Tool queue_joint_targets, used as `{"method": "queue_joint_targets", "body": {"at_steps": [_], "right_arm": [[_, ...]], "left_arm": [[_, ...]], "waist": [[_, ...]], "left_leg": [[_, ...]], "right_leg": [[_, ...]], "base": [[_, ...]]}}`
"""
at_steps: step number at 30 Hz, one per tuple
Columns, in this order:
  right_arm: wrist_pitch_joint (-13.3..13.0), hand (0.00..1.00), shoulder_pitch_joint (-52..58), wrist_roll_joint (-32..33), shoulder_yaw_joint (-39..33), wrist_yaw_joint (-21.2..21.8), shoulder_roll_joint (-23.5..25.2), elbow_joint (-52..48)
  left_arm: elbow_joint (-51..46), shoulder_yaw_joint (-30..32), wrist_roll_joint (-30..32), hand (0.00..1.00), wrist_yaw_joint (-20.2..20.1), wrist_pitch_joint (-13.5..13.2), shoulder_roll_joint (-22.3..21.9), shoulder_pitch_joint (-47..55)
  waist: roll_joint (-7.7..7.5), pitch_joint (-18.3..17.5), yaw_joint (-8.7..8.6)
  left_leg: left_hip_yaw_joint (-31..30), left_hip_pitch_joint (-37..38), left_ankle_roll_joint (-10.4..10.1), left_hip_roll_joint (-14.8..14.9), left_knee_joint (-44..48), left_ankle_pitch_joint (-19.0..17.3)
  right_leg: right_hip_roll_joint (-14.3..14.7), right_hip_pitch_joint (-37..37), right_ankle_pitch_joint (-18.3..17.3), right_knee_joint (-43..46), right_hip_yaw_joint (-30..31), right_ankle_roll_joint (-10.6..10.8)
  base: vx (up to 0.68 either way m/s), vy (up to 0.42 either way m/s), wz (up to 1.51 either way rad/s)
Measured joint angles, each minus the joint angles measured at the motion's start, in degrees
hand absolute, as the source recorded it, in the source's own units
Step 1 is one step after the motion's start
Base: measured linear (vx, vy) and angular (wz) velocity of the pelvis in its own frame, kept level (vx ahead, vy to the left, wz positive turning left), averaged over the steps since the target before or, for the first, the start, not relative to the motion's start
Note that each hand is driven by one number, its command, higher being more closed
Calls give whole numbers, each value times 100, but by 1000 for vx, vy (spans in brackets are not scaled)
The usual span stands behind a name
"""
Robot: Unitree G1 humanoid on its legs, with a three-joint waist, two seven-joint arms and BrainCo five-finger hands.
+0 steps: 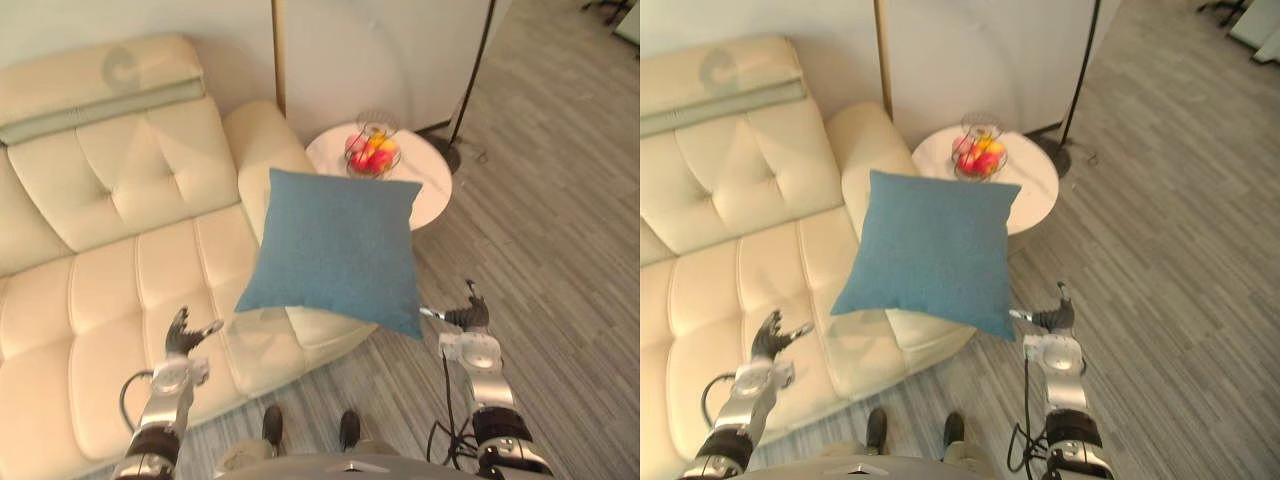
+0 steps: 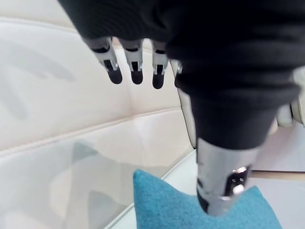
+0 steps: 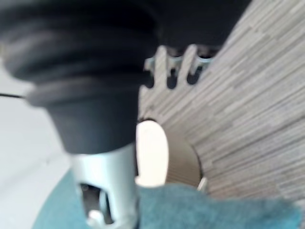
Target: Pick up cushions and gather them together orderly.
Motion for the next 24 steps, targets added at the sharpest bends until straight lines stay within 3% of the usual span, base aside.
{"method": "queue_joint_targets", "body": {"at_steps": [3, 8, 9, 10, 11, 17, 24], "right_arm": [[-1, 0, -633, 165, 264, -26, -22, 0], [13, 0, -1111, 362, 569, -188, -11, -399], [13, 100, -1276, 412, 674, -211, -11, -416], [14, 100, -1370, 446, 719, -264, 2, -416], [19, 100, -1493, 455, 806, -365, 62, -419], [37, 100, -1822, 774, 1088, -682, 151, -941], [13, 100, -1776, 1187, 1145, -796, 120, -1538]], "left_arm": [[-30, -342, -82, 0, 108, -8, -9, -732], [-177, -892, -130, 0, 188, -12, -41, -1645], [-176, -1003, -132, 0, 219, -12, -41, -1864], [-175, -1084, -133, 0, 259, -12, -59, -1998], [-174, -1193, -141, 100, 291, -12, -85, -2180], [37, -1369, -327, 100, 496, -7, -93, -2897], [-348, -1448, -386, 100, 537, -4, 94, -2991]], "waist": [[51, 367, 13], [77, 772, 51], [78, 872, 45], [78, 902, 43], [79, 923, 52], [159, 1043, 24], [159, 1043, 24]], "left_leg": [[0, -473, -16, 0, 123, 91], [33, -1270, -25, -4, 588, 93], [38, -1402, -32, -15, 681, 88], [47, -1511, -43, -21, 764, 79], [75, -1659, -64, -20, 861, 61], [828, -2180, -56, 279, 1226, -107], [966, -2190, -87, 344, 1220, 14]], "right_leg": [[-3, -432, 123, 47, -5, -44], [-88, -1287, 32, 678, 24, -75], [-110, -1479, -51, 907, 32, -82], [-131, -1617, -88, 1053, 40, -92], [-150, -1786, -121, 1200, 45, -95], [-145, -2322, -157, 1578, 75, -135], [-104, -2400, -156, 1595, 138, -143]], "base": [[-71, 17, 3], [-85, 8, 4], [-125, -6, 5], [-134, -9, 2], [-121, -14, 0], [-143, -36, -4], [20, -17, -5]]}}
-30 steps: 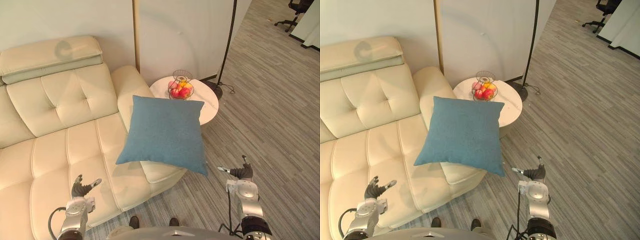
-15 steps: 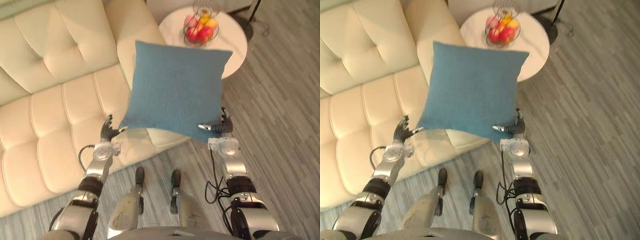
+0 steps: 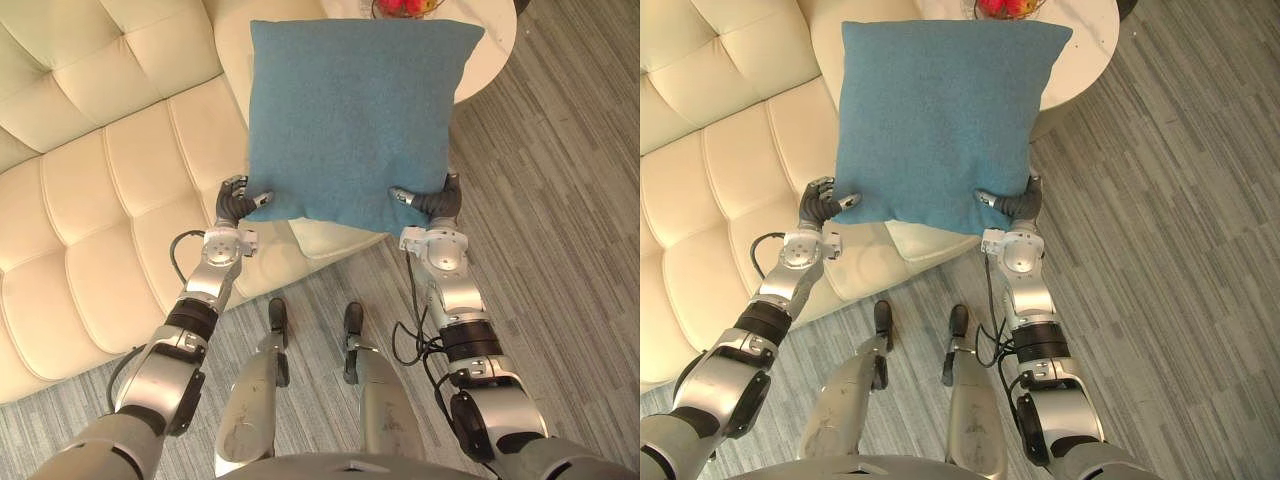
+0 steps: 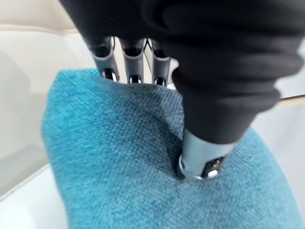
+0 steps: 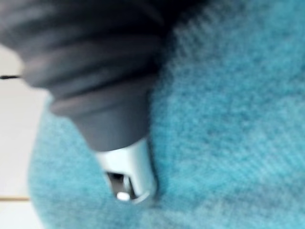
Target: Pick up cushions and gather them together orderly.
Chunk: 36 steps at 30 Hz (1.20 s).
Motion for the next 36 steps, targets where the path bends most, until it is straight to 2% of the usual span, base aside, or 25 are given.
{"method": "queue_joint_targets", "body": {"at_steps": [3, 6, 9, 14, 19, 21, 28, 31, 33, 35, 36], "right_arm": [[-49, 100, 447, 120, 14, 11, 56, -503], [-105, 100, 1423, 138, 102, 79, 161, -1157], [-131, 100, 2433, 65, 114, 268, 440, -1607], [-141, 100, 3302, -63, 143, 440, 794, -2021], [-212, 100, 4030, -183, 433, 699, 1013, -2254], [-214, 100, 4225, -175, 495, 856, 1100, -2332], [-245, 100, 4663, -188, 720, 1078, 1109, -3060], [-275, 100, 4714, -191, 747, 1050, 1099, -3401], [-439, 100, 4758, -193, 786, 950, 1046, -3666], [-443, 100, 4758, -195, 792, 841, 1051, -3775], [-493, 100, 4702, -198, 789, 728, 1034, -3805]], "left_arm": [[-539, -30, 3, 100, 11, -1, 5, 246], [-1528, -190, 12, 100, -5, -25, -6, 1108], [-2295, -171, 31, 100, -22, -35, -267, 2184], [-2970, 48, 41, 100, -57, -31, -782, 3446], [-3745, 151, 159, 100, -143, -31, -856, 4461], [-4036, 208, 239, 100, -143, -31, -859, 4754], [-4709, 276, 260, 100, -144, -50, -886, 5460], [-4882, 231, 257, 100, -138, -101, -898, 5468], [-5129, 184, 256, 100, -102, -182, -904, 5438], [-5224, 138, 256, 100, -42, -213, -902, 5369], [-5222, 82, 256, 100, 29, -256, -902, 5247]], "waist": [[-1, -2, 1], [1, -20, 1], [26, -297, -37], [112, -642, -86], [127, -1111, -77], [129, -1154, -31], [109, -1475, 53], [90, -1467, 58], [101, -1474, 60], [74, -1473, 57], [19, -1453, 56]], "left_leg": [[1, 213, -36, 1, -22, -25], [-2, 813, -94, -30, -230, -105], [-31, 1177, -122, -74, -557, -122], [-179, 1775, -95, -91, -883, -79], [-337, 2198, -97, -94, -1080, -78], [-351, 2322, -97, -99, -1102, -80], [-432, 2382, -63, -119, -1038, -126], [-660, 2054, -75, -146, -450, -344], [-768, 1503, -80, -101, 131, -666], [-227, 1329, -52, 109, 230, -846], [406, 1174, 81, 389, 632, -977]], "right_leg": [[-1, 222, -61, -32, -1, -3], [-19, 746, -266, -29, -25, 10], [-40, 997, -430, -42, -117, 15], [-10, 1620, -496, -334, -241, 35], [20, 2203, -499, -710, -406, 40], [24, 2352, -500, -763, -412, 46], [28, 2575, -385, -974, -449, 103], [-31, 2698, -388, -916, -721, 111], [-80, 2563, -465, -686, -1181, 97], [-143, 2548, -463, -657, -1461, 93], [-313, 2534, -458, -627, -1724, 86]], "base": [[85, -6, 1], [115, -1, 5], [134, -2, 9], [152, -10, 8], [95, -5, 16], [38, -2, 7], [-11, 7, 6], [-81, 14, 44], [-161, 19, 94], [-126, 40, 90], [-109, 98, 97]]}}
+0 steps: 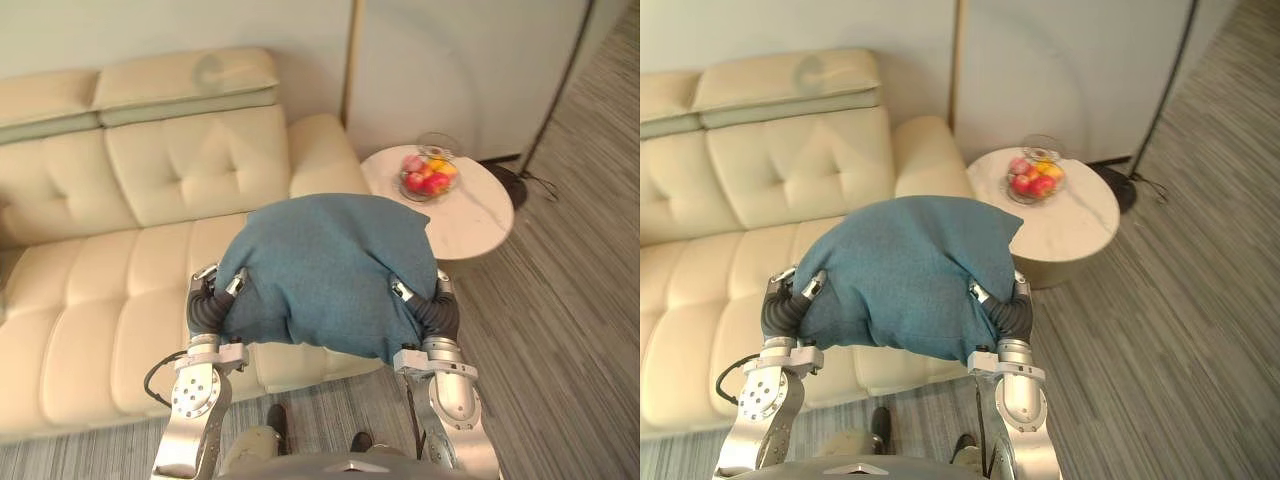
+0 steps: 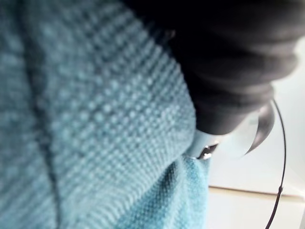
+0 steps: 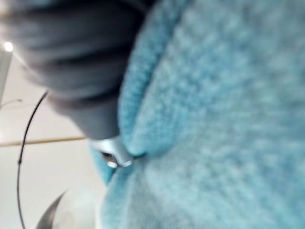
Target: Pick up cushions and gather them together orderly.
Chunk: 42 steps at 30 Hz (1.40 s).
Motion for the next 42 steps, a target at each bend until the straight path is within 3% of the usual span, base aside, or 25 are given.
{"method": "queue_joint_targets", "body": {"at_steps": [1, 3, 6, 7, 8, 10, 11, 13, 14, 16, 18, 19, 20, 21, 22, 23, 24, 27, 30, 33, 36, 37, 40, 41, 42], "right_arm": [[0, 100, -78, 0, -1, -88, -2, 22], [0, 100, -140, 0, -19, -110, -15, 30], [-59, 100, -243, -32, -139, -111, -192, 318], [-87, 100, -438, -142, -310, -114, -210, 744], [-58, 100, -596, -202, -382, -113, -61, 1143], [-13, 100, -639, -226, -393, -98, 81, 1411], [12, 100, -638, -298, -392, -84, 146, 1508], [67, 100, -617, -435, -379, -55, 172, 1681], [94, 100, -619, -435, -362, -46, 151, 1758], [121, 100, -683, -435, -362, -41, 134, 1906], [122, 100, -681, -431, -351, -8, 175, 2063], [121, 100, -688, -431, -356, 32, 164, 2062], [120, 100, -706, -430, -353, 87, 153, 2062], [119, 100, -711, -429, -354, 108, 140, 2062], [97, 100, -749, -422, -364, 152, 130, 2039], [59, 100, -773, -415, -413, 153, -9, 2005], [47, 100, -817, -401, -411, 154, -105, 2119], [72, 100, -666, -361, -377, 200, -94, 2134], [86, 100, -316, -326, -384, 203, -138, 1786], [124, 100, 95, -317, -381, 203, -125, 1080], [119, 100, 351, -204, -349, 202, -347, 281], [85, 100, 335, -205, -364, 193, -395, 123], [60, 100, 335, -207, -372, 187, -383, 34], [60, 100, 334, -207, -389, 185, -377, 34], [57, 100, 358, -207, -403, 186, -400, 23]], "left_arm": [[6, -21, 0, 100, 45, -12, -4, -51], [79, -62, -2, 100, 109, -84, -8, -92], [431, -123, -2, 100, 118, -205, -99, -270], [669, -225, -1, 100, 117, -223, -116, -451], [887, -229, -3, 100, 121, -221, 9, -579], [1049, -222, -4, 100, 124, -209, 125, -633], [1156, -194, -5, 100, 125, -206, 140, -610], [1275, -168, -3, 100, 118, -189, 141, -602], [1332, -168, -3, 100, 99, -187, 141, -597], [1343, -164, -2, 100, 79, -151, 153, -570], [1344, -149, -1, 100, 65, -134, 212, -495], [1341, -149, 1, 100, 51, -134, 234, -482], [1335, -149, 5, 100, 9, -134, 294, -438], [1333, -149, 6, 100, -19, -133, 321, -417], [1306, -135, 11, 100, -54, -133, 381, -407], [1327, -172, 12, 100, -71, -94, 249, -434], [1349, -183, 21, 100, -132, -74, 171, -424], [1221, -193, 124, 100, -167, -43, 252, -393], [1104, -352, 121, 100, -176, -43, 236, -355], [1051, -354, 112, 100, -223, -43, 204, -276], [841, -341, 100, 100, -293, -46, 82, -90], [730, -340, 100, 100, -316, -47, 17, -79], [649, -316, 104, 100, -416, -104, -57, -103], [647, -313, 108, 100, -439, -105, -74, -112], [632, -314, 111, 100, -456, -104, -130, -80]], "waist": [[9, -7, 10], [-63, 13, -9], [108, -161, -96], [149, -272, -191], [-111, -286, -257], [-348, -280, -297], [-377, -264, -213], [-367, -233, -190], [-364, -202, -162], [-352, 21, -158], [-294, 206, -340], [-329, 213, -361], [-429, 188, -402], [-490, 168, -419], [-755, 128, -537], [-468, 273, -673], [-354, 396, -624], [-314, 404, -600], [-190, 322, -643], [-150, 305, -633], [-97, 267, -486], [-52, 201, -375], [-21, 182, -338], [15, 160, -326], [125, 105, -297]], "left_leg": [[329, -136, 100, 248, 437, -76], [584, -166, 74, 677, 1097, -142], [726, -12, 45, 1224, 1058, -49], [638, 24, -735, 1079, 743, -62], [608, -30, -565, 732, 558, 46], [479, -123, -433, 409, 493, 108], [457, -169, -302, 287, 611, 24], [393, -205, -123, 110, 771, -99], [410, -184, -42, 29, 777, -148], [449, 39, 81, -58, 708, -292], [358, 300, 180, -134, 366, -256], [360, 370, 215, -184, 156, -231], [360, 485, 210, -344, -293, -207], [361, 532, 202, -450, -475, -202], [342, 465, 255, -764, -247, -195], [197, 396, 215, -621, 450, -251], [135, 656, 178, -602, 306, -438], [-4, 759, 223, -725, -13, -446], [-337, 640, 83, -631, 105, -572], [-289, 424, -49, -309, 1015, -626], [247, -148, -122, 223, 2931, -523], [401, -312, -44, 479, 3177, -800], [353, -391, -89, 785, 2371, -982], [267, -310, -133, 785, 1692, -824], [56, -80, -137, 795, 748, 40]], "right_leg": [[-121, -2, 2, 65, -146, 2], [-415, 42, 52, 109, -306, 87], [-697, 115, 345, -40, -477, 536], [-847, 113, 499, -169, -542, 683], [-933, 124, 575, -417, -349, 587], [-954, 250, 688, -622, -283, 532], [-1050, 252, 936, -592, -291, 531], [-1321, 60, 1022, -5, -223, 497], [-1498, -183, 1053, 487, -64, 355], [-1657, -603, 980, 1406, 377, -308], [-933, -957, -148, 2135, 1230, -17], [-684, -1019, -309, 2049, 1286, 18], [-186, -1102, -439, 1559, 1241, -22], [-77, -1122, -452, 1325, 1199, -49], [9, -1106, -325, 820, 1225, -233], [93, -986, -284, 862, 1103, -172], [103, -1005, -259, 1102, 1139, -84], [149, -1202, -340, 1185, 1517, -190], [218, -1005, -433, 1046, 1179, -172], [333, -545, -433, 847, 770, -217], [436, 85, -450, 451, 832, -243], [420, 139, -449, 382, 952, -241], [290, 167, -450, 393, 1149, -236], [193, 181, -455, 423, 1193, -193], [187, 223, -504, 408, 1325, 53]], "base": [[-121, 206, 89], [-97, 319, 62], [-14, 434, 59], [2, 636, 84], [-19, 465, 82], [20, 229, 60], [19, 297, 35], [-39, 339, 23], [-88, 365, 8], [-101, 239, -3], [-115, 90, 29], [-56, 48, 35], [0, 31, 23], [59, 39, 42], [102, 32, 68], [160, 91, 51], [112, 132, 13], [77, 50, 9], [222, -72, 52], [288, -103, 47], [250, -11, -14], [194, 84, -48], [174, 194, -36], [126, 244, -25], [146, 320, -33]]}}
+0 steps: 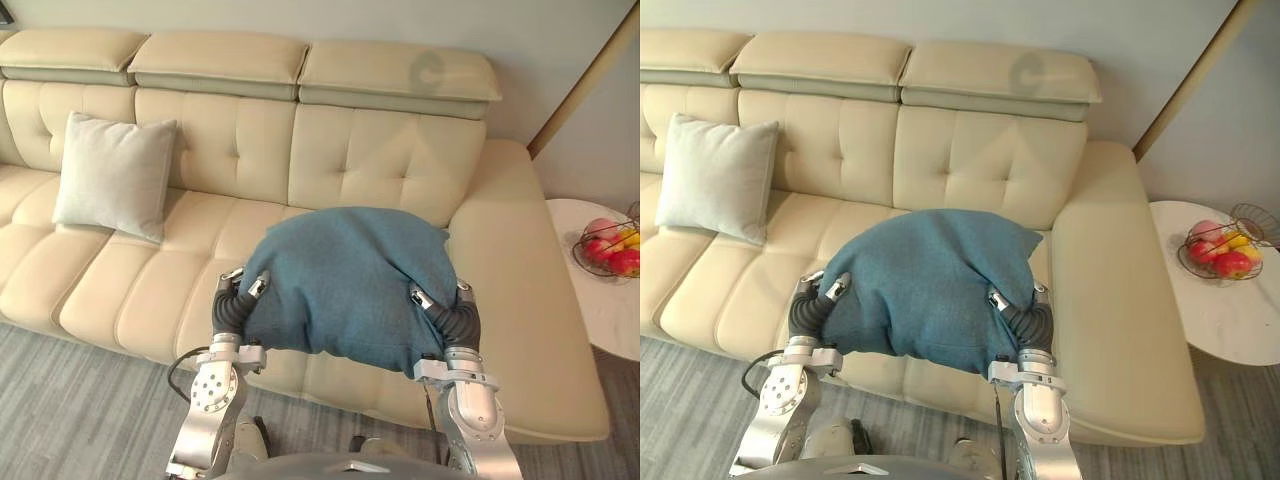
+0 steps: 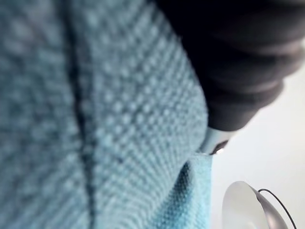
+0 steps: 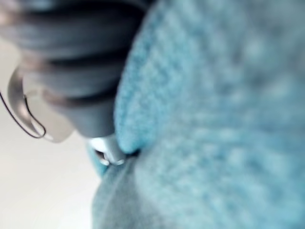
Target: Pick up cushions and gather them together orderly.
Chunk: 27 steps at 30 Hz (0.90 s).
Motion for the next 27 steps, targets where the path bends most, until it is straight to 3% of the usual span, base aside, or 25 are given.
{"method": "queue_joint_targets", "body": {"at_steps": [1, 2, 3, 6, 11, 16, 21, 27], "right_arm": [[-4, 100, 1, 0, 2, 4, -28, 14], [5, 100, -10, -4, 25, 12, 150, 229], [30, 100, 18, -4, 26, 12, 319, 297], [74, 100, 19, -17, 43, 143, 524, 506], [74, 100, -42, -73, 18, 164, 526, 679], [79, 100, -520, -591, 13, -86, 493, 1139], [187, 100, -1670, -923, 51, -474, 251, 1784], [358, 100, -3282, -1139, 56, -1188, 189, 2037]], "left_arm": [[-22, 7, 0, 100, 0, -3, -18, 31], [10, 52, 3, 100, 10, 10, 45, 48], [8, 53, 3, 100, 13, 11, 80, 46], [11, 93, 0, 100, 26, 21, 200, 230], [33, 56, 6, 100, 23, 31, 250, 252], [294, 22, 118, 100, 173, 115, 329, -105], [684, 31, 237, 100, 578, 152, 379, -1211], [973, 34, 346, 100, 1227, 157, 464, -3073]], "waist": [[19, -27, 22], [-230, -106, 63], [-343, -105, 67], [-406, -116, 120], [-469, -128, 137], [-563, -180, -6], [-474, -77, -43], [-303, 320, 75]], "left_leg": [[-171, 48, -458, 16, -113, 100], [-125, 79, -454, -230, -45, -3], [-124, 66, -426, -339, -67, -19], [46, 206, -331, -346, -61, -77], [363, 279, -355, -313, -146, -164], [434, 238, -449, -414, -487, -96], [364, -391, -276, -393, -373, 128], [317, -1240, -191, -402, -380, 416]], "right_leg": [[15, 0, -81, -26, 53, 150], [-194, 6, -121, -158, 284, 258], [-288, 20, -19, -283, 297, 234], [-295, 21, 270, -365, 463, 252], [-269, -140, 305, -717, 956, 293], [-206, -584, 482, -787, 1444, 168], [-157, -1101, 925, -882, 1529, 415], [-149, -2077, 1035, -515, 1517, 429]], "base": [[173, 358, -41], [140, 321, -25], [98, 225, -15], [25, 149, -28], [-93, 24, -59], [-87, 16, -43], [-12, 2, -10], [-127, 5, 4]]}}
